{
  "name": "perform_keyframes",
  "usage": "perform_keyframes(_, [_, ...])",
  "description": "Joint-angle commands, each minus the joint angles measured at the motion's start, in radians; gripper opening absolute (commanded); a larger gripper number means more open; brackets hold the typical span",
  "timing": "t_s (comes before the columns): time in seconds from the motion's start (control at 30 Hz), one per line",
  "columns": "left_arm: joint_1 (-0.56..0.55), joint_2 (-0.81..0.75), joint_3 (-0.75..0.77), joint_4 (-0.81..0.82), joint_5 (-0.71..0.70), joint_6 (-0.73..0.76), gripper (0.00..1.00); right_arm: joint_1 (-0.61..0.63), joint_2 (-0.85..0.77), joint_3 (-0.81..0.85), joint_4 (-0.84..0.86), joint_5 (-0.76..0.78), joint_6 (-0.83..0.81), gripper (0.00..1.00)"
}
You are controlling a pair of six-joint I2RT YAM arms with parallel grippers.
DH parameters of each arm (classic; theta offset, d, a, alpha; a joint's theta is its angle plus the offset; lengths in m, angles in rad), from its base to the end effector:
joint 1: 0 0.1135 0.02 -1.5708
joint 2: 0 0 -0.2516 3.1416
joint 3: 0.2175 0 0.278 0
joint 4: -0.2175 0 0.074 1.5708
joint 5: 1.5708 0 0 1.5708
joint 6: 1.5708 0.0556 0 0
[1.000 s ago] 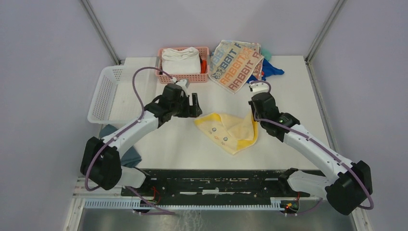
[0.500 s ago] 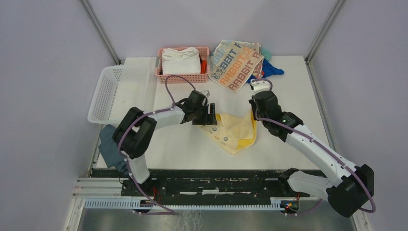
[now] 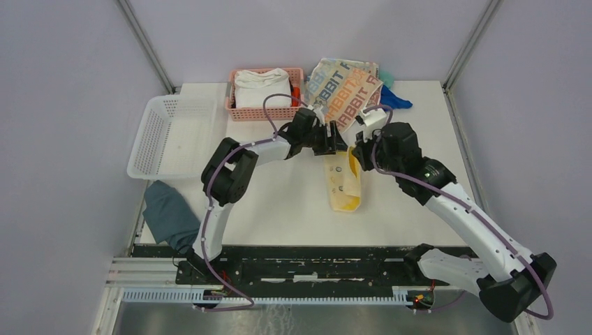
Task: Roll the towels
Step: Place the towel at the center of the board.
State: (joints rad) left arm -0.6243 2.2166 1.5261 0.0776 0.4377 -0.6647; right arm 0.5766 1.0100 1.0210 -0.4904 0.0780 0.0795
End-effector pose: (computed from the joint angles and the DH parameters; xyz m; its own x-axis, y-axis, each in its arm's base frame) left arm 0.4086 -0.3234 0.1163 -0.8674 -0.0636 -0.4934 0.3502 0.6263 -0.6965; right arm 0.2302 0.1445 0.3298 -0.4240 -0.1813 -0.8873 -0.4533 0.8907 0.0346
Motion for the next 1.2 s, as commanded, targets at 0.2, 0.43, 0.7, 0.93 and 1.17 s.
perform_keyframes(0.2, [0.281,-0.364,-0.337,0.350,0.152,-0.267,0.77,0.139,0.343,0.267,0.111,-0.217,0.084,0.01])
perform_keyframes(0.43, [0.375,-0.658,-0.481,-0.078,-0.097,0.012,0.80,0.276,0.660,0.527,0.035,-0.164,0.133,0.11])
perform_keyframes(0.7, [0.411,-0.942,-0.621,-0.342,-0.311,0.166,0.81,0.281,0.664,0.536,-0.055,-0.156,0.086,0.51])
perform_keyframes(0.93, [0.304,-1.063,-0.713,-0.459,-0.355,0.152,0.80,0.134,0.493,0.292,-0.122,-0.051,0.122,0.55])
perform_keyframes(1.17, [0.258,-1.077,-0.833,-0.466,-0.397,0.067,0.80,-0.016,0.388,0.061,-0.144,0.035,0.195,0.57])
